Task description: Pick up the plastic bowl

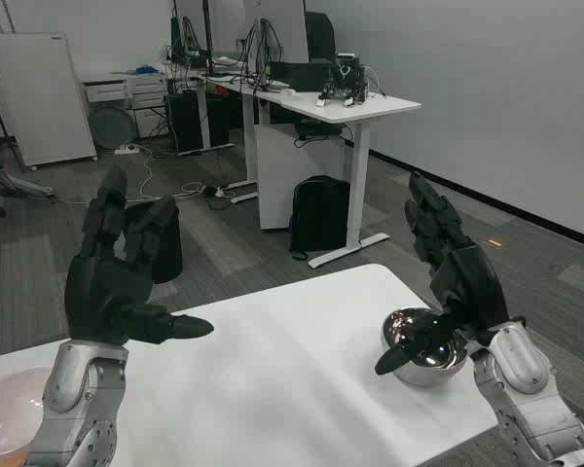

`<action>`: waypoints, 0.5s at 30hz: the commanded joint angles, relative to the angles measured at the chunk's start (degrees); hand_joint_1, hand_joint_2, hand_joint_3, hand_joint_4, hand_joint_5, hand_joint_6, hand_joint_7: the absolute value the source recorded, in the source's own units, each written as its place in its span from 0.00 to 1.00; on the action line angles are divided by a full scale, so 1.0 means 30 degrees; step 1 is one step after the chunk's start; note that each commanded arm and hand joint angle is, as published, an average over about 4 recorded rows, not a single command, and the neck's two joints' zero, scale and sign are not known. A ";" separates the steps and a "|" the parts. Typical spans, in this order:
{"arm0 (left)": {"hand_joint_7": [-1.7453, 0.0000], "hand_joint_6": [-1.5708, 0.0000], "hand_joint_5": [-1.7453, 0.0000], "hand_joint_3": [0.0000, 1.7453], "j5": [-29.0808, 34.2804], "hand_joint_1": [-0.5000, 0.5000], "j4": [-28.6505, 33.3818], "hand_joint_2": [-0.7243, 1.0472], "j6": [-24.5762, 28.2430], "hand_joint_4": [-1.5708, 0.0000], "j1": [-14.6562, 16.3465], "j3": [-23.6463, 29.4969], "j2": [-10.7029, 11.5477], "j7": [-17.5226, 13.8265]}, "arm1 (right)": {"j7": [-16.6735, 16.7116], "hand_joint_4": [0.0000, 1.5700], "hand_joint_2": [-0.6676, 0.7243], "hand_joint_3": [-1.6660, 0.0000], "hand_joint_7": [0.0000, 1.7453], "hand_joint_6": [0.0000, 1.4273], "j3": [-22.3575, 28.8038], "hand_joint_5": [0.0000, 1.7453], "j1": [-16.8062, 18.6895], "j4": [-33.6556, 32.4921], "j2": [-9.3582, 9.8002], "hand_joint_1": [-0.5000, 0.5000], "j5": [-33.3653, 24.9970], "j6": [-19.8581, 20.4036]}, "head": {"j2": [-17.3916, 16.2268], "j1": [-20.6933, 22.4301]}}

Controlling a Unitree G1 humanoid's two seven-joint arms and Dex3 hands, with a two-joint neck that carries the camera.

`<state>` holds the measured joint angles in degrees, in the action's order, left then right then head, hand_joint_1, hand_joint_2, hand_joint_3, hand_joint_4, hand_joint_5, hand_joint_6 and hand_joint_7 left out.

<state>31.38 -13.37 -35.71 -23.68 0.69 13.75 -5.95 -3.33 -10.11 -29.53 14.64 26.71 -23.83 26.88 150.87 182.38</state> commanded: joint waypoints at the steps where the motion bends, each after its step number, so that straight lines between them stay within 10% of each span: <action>1: 1.00 1.00 1.00 0.00 -0.6494 0.00 0.1321 0.85 -0.1484 1.00 -0.1620 0.1099 -0.0101 0.2131 | 0.0672 0.00 0.82 1.00 0.00 0.00 0.1964 0.00 0.0703 -0.4597 -0.0494 0.04 0.4134 0.0298 | -0.1651 -0.0397; 15: 1.00 1.00 1.00 0.00 -0.6474 0.00 0.1277 0.80 -0.1484 1.00 -0.1718 0.0913 -0.0131 0.2131 | 0.0672 0.00 0.82 1.00 0.00 0.00 0.2037 0.00 0.0791 -0.4646 -0.0494 0.04 0.4017 0.0313 | -0.1096 -0.0304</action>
<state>12.01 -9.49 -40.06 -29.28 3.40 13.63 0.21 -1.56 -4.64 -27.70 0.90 25.42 -11.50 27.76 147.59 181.39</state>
